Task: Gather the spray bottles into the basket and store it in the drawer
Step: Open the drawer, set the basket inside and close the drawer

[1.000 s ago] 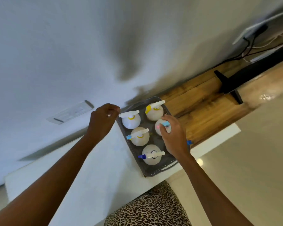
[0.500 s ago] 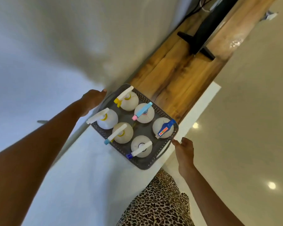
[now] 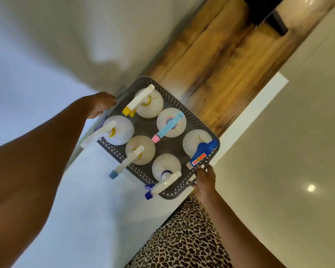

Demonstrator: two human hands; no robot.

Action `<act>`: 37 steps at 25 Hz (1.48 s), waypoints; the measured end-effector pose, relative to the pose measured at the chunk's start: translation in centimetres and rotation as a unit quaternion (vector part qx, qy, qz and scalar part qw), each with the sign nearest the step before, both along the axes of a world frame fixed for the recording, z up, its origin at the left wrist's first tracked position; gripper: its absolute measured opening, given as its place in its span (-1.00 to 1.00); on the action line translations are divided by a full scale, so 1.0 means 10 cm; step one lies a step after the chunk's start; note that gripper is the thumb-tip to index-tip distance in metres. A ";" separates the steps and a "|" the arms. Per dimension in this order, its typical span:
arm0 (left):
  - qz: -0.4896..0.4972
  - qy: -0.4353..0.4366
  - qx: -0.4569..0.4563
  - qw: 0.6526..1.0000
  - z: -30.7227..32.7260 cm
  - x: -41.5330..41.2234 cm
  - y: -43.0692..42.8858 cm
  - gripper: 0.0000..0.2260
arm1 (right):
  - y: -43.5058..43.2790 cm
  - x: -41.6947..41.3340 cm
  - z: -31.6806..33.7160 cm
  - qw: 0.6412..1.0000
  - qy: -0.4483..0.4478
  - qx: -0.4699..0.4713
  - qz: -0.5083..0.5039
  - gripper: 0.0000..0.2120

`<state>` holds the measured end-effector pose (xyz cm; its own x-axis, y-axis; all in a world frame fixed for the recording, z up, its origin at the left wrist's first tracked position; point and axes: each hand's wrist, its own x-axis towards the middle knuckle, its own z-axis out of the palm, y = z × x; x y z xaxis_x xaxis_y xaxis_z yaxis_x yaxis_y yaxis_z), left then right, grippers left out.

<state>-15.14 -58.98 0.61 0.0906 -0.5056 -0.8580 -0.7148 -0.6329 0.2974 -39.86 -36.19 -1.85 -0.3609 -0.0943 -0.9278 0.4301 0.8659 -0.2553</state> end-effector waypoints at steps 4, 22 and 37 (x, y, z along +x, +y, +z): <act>-0.025 -0.002 0.002 1.000 -0.06 0.08 0.05 -0.69 | -0.03 0.05 0.00 0.999 0.046 0.009 0.018 -0.65; 0.236 -0.031 -0.188 0.953 0.64 1.06 2.05 -0.82 | 0.32 0.11 0.92 0.906 0.188 -0.188 0.328 -0.67; 0.549 -0.040 -0.077 0.831 0.59 1.46 6.23 -0.86 | 1.98 1.09 0.70 0.696 0.152 -0.207 0.671 -0.76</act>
<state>-0.50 3.31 6.54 0.6242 -0.1826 -0.7597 0.2479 -0.8758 0.4142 -28.96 -16.38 5.15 0.1356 -0.7723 -0.6206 -0.8228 0.2612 -0.5047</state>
